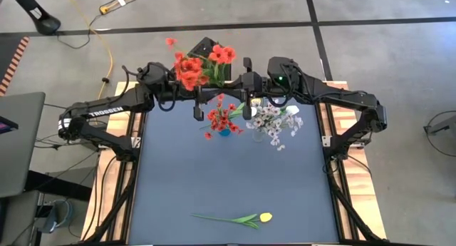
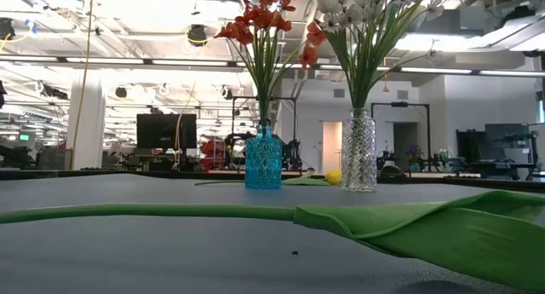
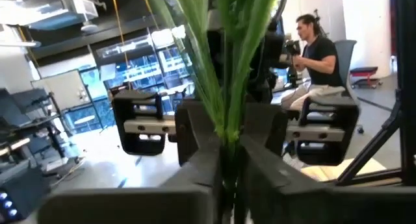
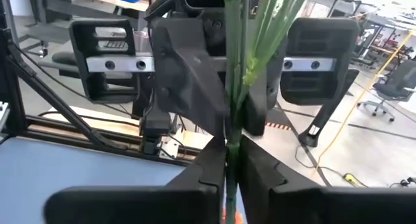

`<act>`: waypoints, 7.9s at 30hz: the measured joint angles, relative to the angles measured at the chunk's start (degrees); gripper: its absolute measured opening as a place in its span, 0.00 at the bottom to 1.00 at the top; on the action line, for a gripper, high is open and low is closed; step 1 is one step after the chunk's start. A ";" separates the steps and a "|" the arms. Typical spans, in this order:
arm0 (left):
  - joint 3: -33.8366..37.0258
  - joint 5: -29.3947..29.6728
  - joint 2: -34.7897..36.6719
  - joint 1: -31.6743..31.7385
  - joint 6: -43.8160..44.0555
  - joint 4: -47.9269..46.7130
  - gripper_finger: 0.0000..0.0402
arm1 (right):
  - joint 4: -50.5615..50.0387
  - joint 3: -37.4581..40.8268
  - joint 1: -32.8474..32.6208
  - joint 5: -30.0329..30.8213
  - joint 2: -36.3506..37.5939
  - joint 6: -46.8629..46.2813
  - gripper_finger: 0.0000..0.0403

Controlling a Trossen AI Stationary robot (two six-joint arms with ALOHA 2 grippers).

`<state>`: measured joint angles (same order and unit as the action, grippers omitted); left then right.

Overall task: Sort flowers into vase by color
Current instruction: Put the orange flowers into the blue vase, then put the top yellow tulip into the blue vase

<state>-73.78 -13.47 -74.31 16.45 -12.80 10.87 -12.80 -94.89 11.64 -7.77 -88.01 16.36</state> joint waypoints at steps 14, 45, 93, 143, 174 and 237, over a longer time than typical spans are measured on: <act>0.02 5.01 4.86 1.41 -2.19 -2.50 0.01 | -12.38 -0.11 2.09 0.48 4.68 1.54 0.61; 41.34 -7.06 9.02 28.60 28.89 33.91 0.01 | -2.95 55.26 23.86 1.84 52.40 -18.09 0.63; 49.99 7.78 -22.59 7.87 32.84 71.65 0.01 | 11.93 59.47 24.09 1.79 52.83 -18.95 0.63; 40.50 -14.67 -21.11 11.78 27.16 40.76 0.44 | 11.54 59.43 24.09 1.60 52.83 -18.93 0.63; 40.50 -23.34 -20.36 25.24 11.95 18.21 0.43 | 11.56 59.43 24.06 1.59 52.83 -18.66 0.63; 40.63 21.14 32.71 20.46 2.12 -23.56 0.00 | 17.76 59.43 23.96 -1.36 52.87 -15.61 0.63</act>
<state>-33.15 7.67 -41.60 36.91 -10.67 -12.69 4.97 -35.46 35.59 -9.13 -35.14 0.75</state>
